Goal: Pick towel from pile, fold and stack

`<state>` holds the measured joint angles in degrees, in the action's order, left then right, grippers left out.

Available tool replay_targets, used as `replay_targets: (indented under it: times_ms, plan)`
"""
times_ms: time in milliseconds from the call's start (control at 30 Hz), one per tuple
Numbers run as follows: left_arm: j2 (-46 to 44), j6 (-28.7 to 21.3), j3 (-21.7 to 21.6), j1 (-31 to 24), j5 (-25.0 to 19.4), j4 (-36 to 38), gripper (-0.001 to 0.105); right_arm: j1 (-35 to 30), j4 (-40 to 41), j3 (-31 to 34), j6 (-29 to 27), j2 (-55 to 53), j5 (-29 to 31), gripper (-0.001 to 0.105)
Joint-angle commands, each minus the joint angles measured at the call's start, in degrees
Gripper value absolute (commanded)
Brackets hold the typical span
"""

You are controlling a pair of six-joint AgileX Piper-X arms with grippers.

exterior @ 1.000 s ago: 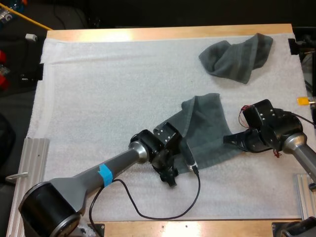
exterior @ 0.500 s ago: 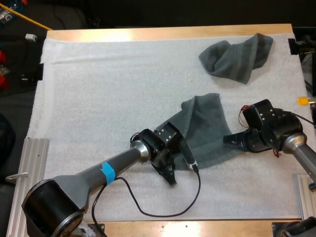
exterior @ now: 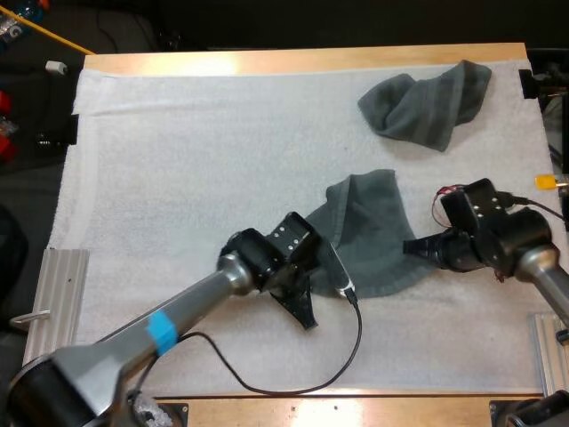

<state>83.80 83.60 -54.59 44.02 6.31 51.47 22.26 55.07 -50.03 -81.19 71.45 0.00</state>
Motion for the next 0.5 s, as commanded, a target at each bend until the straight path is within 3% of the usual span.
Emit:
replay_targets:
  times_ms: [0, 200, 333, 467]
  plan:
    - [-2.3, 0.6, -1.5, 0.3, 0.7, 0.4, 0.0, 0.1, -0.4, -0.8, 0.1, -1.9, 0.0, 0.0]
    - [-8.0, 0.7, -4.7, 0.3, 0.7, 2.3, 0.0, 0.1, -0.1, -2.6, 0.0, -9.0, 0.0, 0.0]
    - [-10.8, 1.0, -7.9, 0.3, 0.5, 9.2, 0.0, 0.1, 2.4, -5.3, 0.0, -13.8, 0.0, 0.0]
    - [-14.1, 1.0, -11.0, 0.3, -2.8, 15.1, 0.0, 0.1, 5.3, -8.4, 0.1, -18.1, -0.9, 0.0]
